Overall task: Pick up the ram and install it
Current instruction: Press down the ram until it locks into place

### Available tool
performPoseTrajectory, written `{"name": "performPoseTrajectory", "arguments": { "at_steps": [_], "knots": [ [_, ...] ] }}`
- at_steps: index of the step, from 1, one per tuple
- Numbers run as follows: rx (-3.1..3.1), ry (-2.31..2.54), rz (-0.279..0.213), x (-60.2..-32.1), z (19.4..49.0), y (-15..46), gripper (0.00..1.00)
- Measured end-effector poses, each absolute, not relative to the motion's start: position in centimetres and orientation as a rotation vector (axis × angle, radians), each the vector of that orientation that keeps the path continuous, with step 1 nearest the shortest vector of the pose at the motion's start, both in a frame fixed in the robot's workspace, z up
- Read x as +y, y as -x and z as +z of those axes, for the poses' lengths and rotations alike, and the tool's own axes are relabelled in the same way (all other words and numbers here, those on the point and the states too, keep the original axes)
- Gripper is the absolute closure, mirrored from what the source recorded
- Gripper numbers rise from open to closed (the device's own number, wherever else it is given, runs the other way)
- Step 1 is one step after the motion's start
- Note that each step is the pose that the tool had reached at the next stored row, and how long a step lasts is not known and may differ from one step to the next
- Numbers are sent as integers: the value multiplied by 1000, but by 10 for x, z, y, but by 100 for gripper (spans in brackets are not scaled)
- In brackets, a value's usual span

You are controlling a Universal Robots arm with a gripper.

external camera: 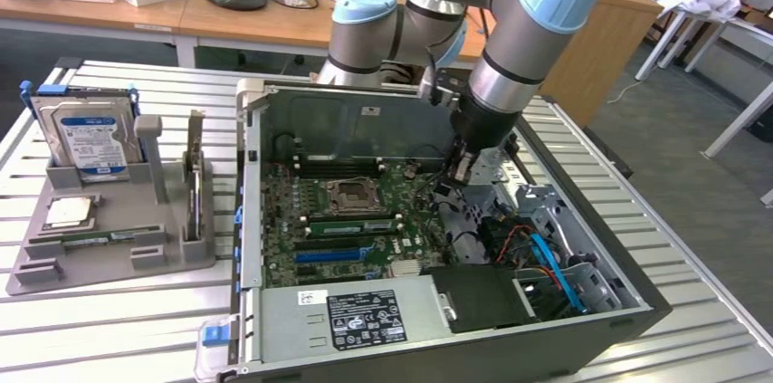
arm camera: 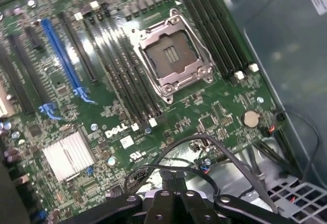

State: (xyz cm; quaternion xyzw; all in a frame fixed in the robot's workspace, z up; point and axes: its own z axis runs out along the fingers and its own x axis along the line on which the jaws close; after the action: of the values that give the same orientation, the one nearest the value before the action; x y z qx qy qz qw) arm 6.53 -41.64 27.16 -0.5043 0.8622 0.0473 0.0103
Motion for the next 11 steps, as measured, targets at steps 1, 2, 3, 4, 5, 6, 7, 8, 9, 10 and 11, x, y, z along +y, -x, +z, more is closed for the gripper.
{"name": "performPoseTrajectory", "arguments": {
  "at_steps": [1, 2, 3, 4, 5, 6, 7, 8, 9, 10, 11],
  "knots": [
    [2700, 1557, 147, -416, 271, -65, 90],
    [2709, 1540, 147, -416, 271, -65, 90],
    [2719, 1522, 147, -416, 271, -65, 90],
    [2728, 1504, 146, -416, 270, -65, 90],
    [2738, 1484, 146, -416, 270, -65, 90],
    [2748, 1465, 146, -416, 270, -65, 90],
    [2758, 1445, 145, -416, 269, -65, 90],
    [2767, 1425, 145, -416, 269, -65, 90],
    [2776, 1407, 145, -416, 269, -65, 90],
    [2785, 1388, 144, -416, 268, -65, 90],
    [2793, 1370, 144, -416, 268, -65, 90]
  ]
}}
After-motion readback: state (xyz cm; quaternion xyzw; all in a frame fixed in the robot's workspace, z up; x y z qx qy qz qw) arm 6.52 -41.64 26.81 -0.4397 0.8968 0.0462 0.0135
